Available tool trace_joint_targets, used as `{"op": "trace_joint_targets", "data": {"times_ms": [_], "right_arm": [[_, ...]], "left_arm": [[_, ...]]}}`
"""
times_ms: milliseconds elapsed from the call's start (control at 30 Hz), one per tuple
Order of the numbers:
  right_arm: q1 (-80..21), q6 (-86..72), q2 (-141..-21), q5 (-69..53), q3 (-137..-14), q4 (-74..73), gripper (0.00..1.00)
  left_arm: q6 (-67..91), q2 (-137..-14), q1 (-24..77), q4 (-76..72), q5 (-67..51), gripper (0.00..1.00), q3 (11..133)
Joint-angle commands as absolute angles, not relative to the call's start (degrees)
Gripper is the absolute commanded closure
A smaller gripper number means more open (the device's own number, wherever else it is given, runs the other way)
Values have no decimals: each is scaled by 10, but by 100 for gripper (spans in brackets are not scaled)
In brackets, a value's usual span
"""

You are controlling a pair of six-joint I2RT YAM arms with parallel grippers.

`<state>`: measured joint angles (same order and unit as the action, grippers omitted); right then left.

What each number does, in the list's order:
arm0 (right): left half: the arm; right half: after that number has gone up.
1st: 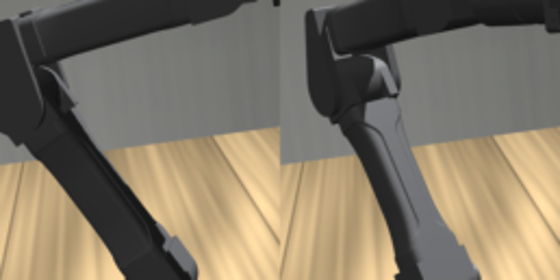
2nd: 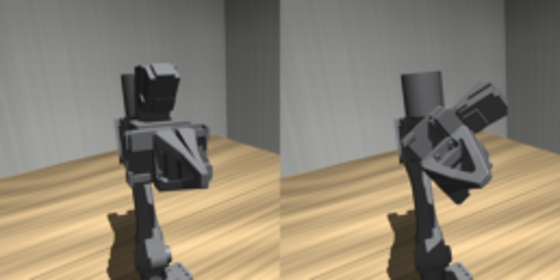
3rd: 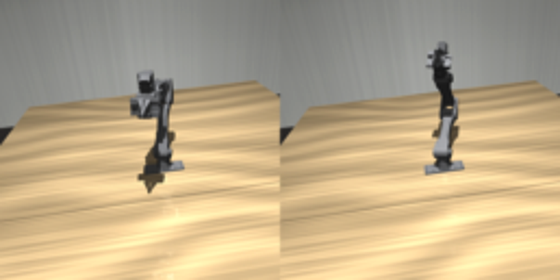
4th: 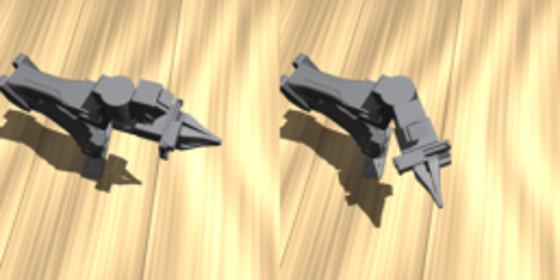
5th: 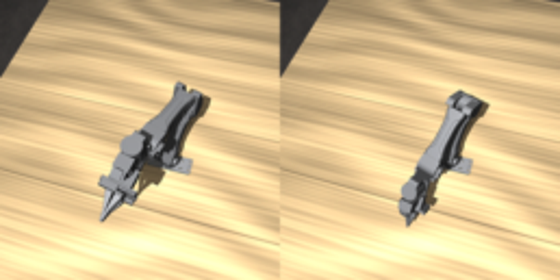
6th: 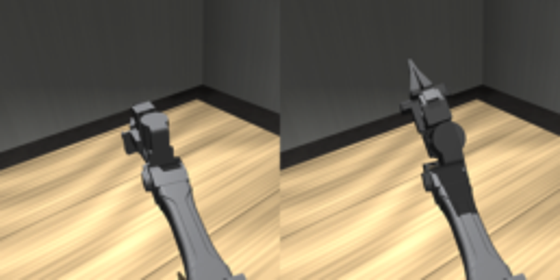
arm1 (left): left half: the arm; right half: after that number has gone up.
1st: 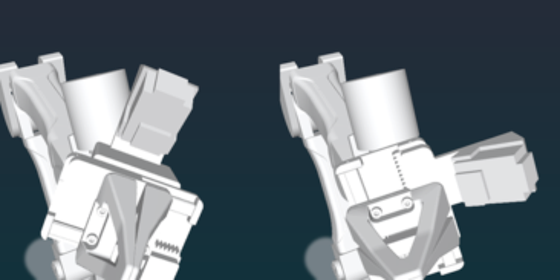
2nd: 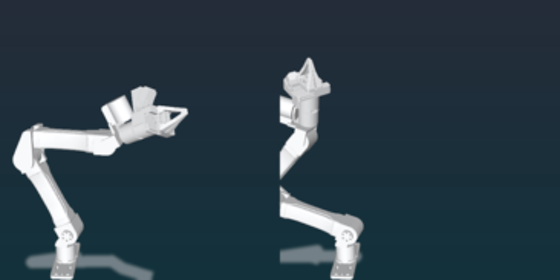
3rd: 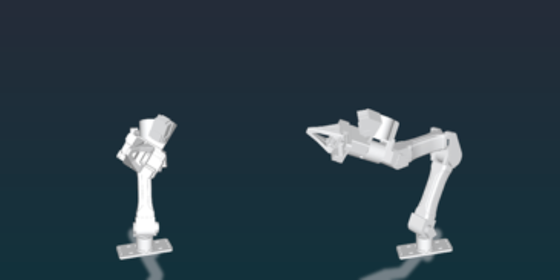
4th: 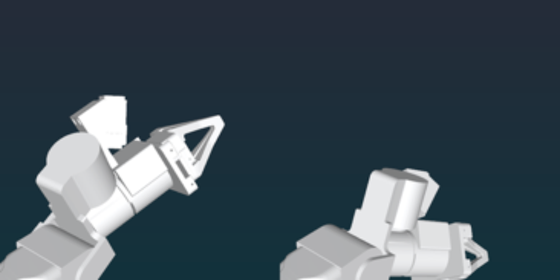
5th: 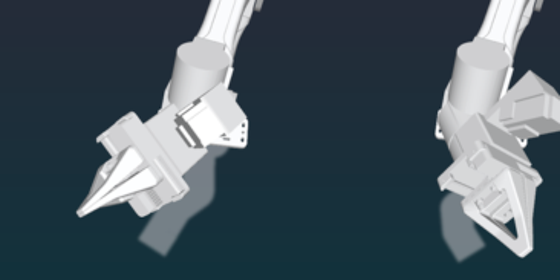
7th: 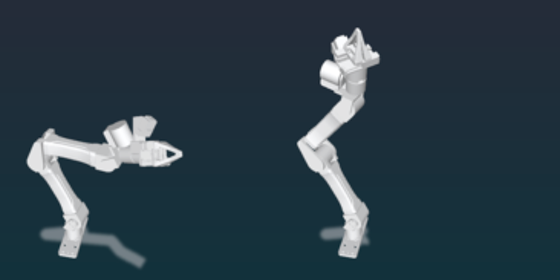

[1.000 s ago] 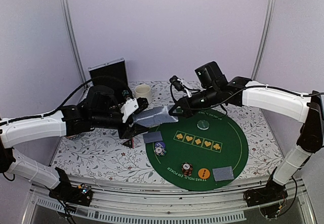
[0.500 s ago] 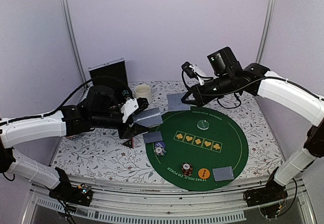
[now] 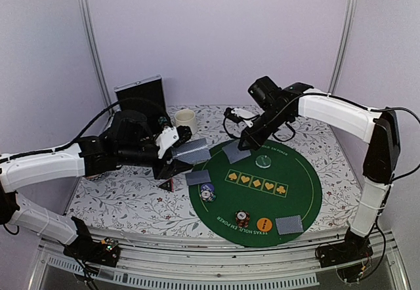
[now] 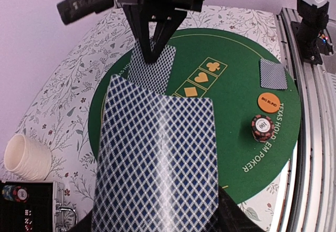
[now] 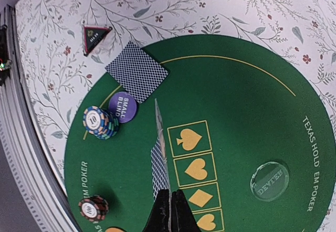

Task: Distribute texas hold em gaming equipment

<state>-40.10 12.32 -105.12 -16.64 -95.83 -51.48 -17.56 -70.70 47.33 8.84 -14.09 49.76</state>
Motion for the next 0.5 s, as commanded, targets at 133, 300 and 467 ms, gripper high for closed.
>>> {"op": "trace_joint_targets", "data": {"times_ms": [133,300,467], "right_arm": [[-411,114,-1183,24,-1100,-562,98],[-445,0,-1218,253,-1102,-555,98],[-473,-34,-1281,288,-1111,-567,98]], "left_arm": [[-178,-692,470,74,-136,48,499],[-178,-688,471,73,-132,48,499],[-179,-679,470,72,-123,48,498]]}}
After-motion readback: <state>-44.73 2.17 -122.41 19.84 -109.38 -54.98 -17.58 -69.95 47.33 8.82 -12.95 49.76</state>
